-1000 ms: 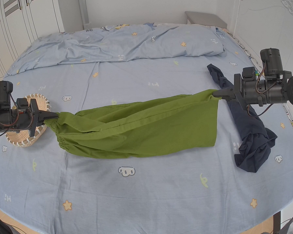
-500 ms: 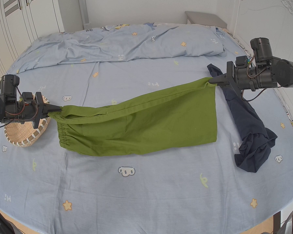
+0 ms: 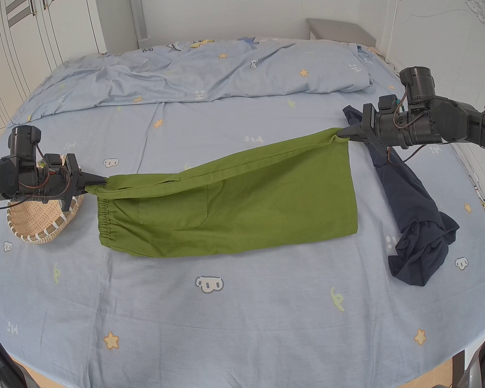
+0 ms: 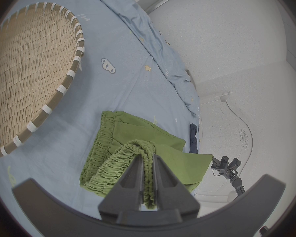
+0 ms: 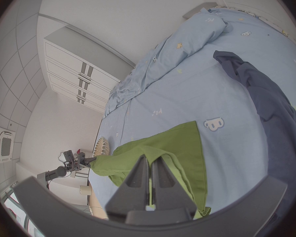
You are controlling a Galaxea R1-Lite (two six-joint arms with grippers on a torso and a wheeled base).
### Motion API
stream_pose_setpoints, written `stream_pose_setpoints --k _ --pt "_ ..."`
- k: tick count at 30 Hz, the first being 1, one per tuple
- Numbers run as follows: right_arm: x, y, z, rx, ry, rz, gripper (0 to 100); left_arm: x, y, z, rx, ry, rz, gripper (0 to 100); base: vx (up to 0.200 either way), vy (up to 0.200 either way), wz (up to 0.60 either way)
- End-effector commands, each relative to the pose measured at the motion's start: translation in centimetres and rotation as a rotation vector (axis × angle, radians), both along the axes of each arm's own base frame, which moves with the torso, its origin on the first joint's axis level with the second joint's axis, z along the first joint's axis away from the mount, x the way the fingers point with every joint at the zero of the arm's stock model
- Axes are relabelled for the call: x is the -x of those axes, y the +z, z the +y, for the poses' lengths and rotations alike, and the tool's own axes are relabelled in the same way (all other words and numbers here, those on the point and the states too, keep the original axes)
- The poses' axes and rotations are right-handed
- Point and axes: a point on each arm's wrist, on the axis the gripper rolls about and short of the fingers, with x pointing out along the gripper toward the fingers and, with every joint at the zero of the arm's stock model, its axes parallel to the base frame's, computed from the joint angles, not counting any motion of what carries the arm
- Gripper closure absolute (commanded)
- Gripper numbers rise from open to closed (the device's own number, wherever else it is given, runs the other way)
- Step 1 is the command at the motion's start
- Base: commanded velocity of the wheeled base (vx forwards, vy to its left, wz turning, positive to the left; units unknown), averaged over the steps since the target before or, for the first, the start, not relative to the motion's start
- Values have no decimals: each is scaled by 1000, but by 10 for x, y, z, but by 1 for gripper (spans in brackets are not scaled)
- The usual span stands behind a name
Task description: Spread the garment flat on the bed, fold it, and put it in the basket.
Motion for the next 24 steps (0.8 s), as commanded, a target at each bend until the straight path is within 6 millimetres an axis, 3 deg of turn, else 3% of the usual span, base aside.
stream_pose_setpoints --k 1,3,9,10,19,24 --pt "-10 -4 -2 -1 -10 1 100 -4 -8 3 5 5 20 100 0 0 0" --pt "-12 0 -3 -3 -12 -6 100 -4 -9 4 3 11 22 100 0 0 0" --pt "-17 -14 -3 9 -14 55 100 -5 -11 6 3 18 27 100 0 0 0" --pt "-21 -26 -3 16 -16 103 100 -6 -13 6 4 18 31 100 0 0 0" --pt "-29 -57 1 39 -6 215 100 -11 -21 7 7 18 51 100 0 0 0" --pt "-27 -53 0 36 -3 198 100 -11 -23 9 5 20 54 100 0 0 0"
